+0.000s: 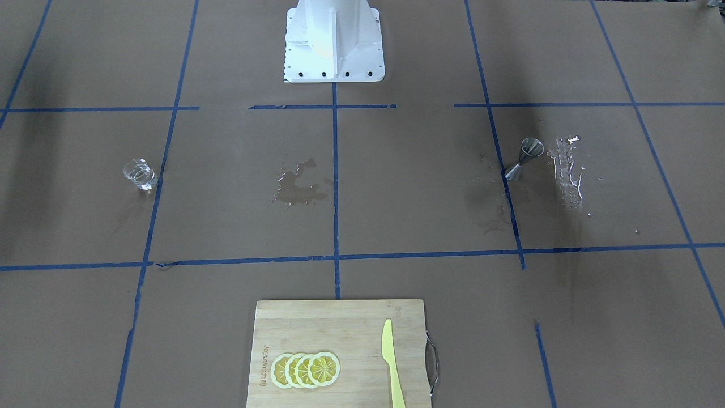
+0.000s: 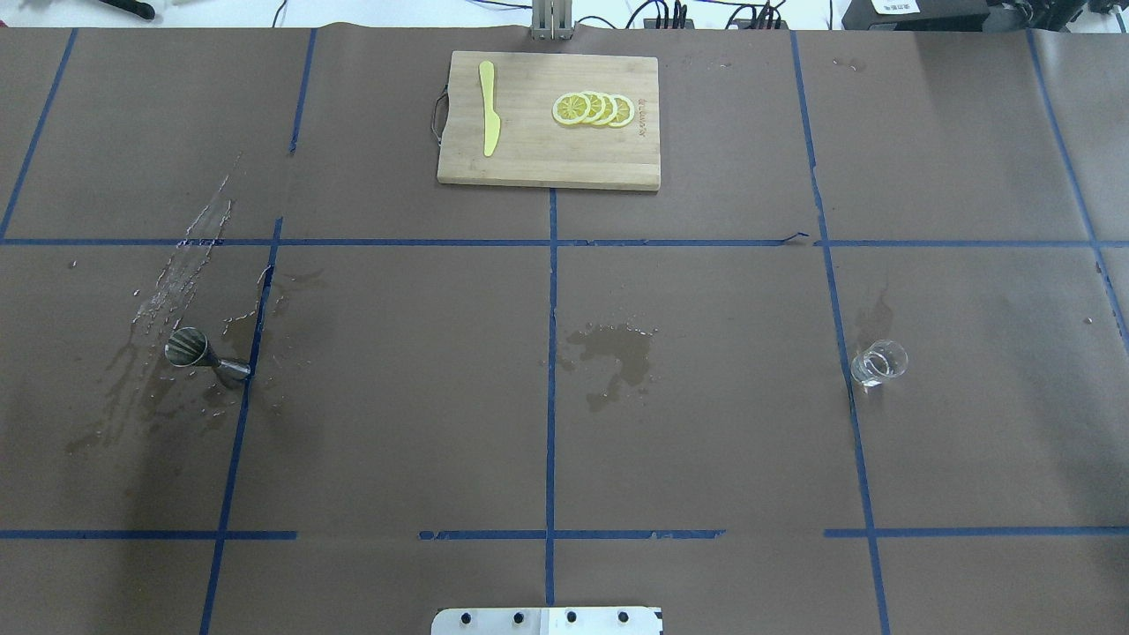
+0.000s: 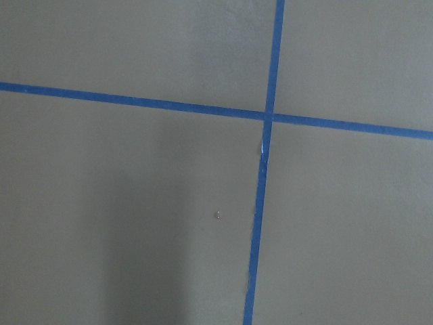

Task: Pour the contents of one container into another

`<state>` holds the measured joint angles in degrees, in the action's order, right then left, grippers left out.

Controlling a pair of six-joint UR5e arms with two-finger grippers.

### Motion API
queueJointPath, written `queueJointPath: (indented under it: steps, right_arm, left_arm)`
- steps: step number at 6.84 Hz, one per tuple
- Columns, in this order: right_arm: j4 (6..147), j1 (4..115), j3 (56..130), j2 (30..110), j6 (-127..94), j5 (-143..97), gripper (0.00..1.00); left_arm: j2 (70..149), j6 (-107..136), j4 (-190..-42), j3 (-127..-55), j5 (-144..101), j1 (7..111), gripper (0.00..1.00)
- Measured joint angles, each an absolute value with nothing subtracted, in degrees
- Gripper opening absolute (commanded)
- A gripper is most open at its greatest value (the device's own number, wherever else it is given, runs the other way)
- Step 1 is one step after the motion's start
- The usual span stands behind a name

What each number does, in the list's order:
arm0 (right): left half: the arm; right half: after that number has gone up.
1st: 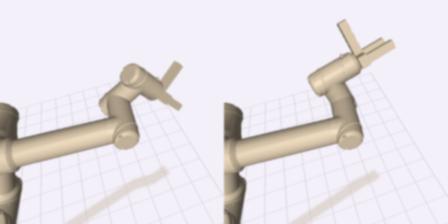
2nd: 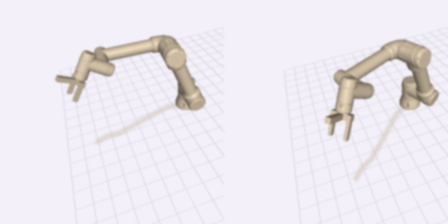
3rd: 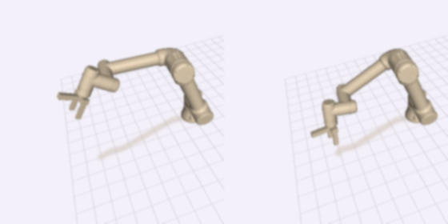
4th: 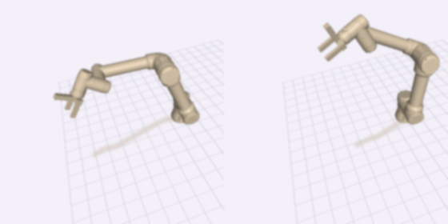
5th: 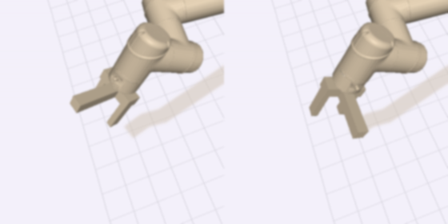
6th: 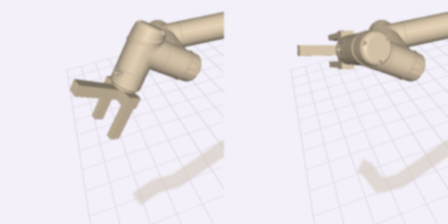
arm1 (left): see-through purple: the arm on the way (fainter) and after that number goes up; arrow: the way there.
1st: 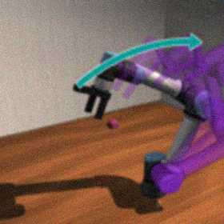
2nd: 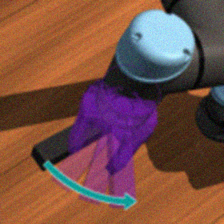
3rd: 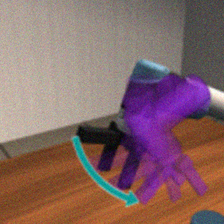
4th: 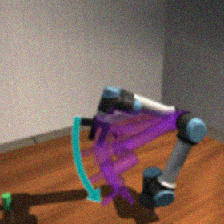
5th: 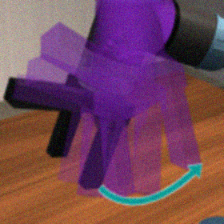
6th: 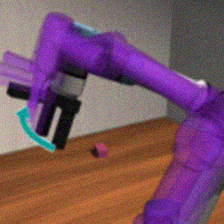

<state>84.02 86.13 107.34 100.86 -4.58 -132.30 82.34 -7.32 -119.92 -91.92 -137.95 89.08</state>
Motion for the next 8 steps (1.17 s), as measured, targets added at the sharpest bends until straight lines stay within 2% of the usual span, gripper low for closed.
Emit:
queueJointPath:
  steps: [2,8]
  right_arm:
    - [82.5,86.2,107.2,100.7,-4.6,-133.6,1.0]
    - [76.8,86.2,107.3,99.6,-7.0,-135.0,1.0]
  left_arm:
    - [82.1,-5.7,-134.1,-88.6,-140.6,89.1,1.0]
    - [82.1,7.0,-154.8,-90.0,-141.8,88.8,1.0]
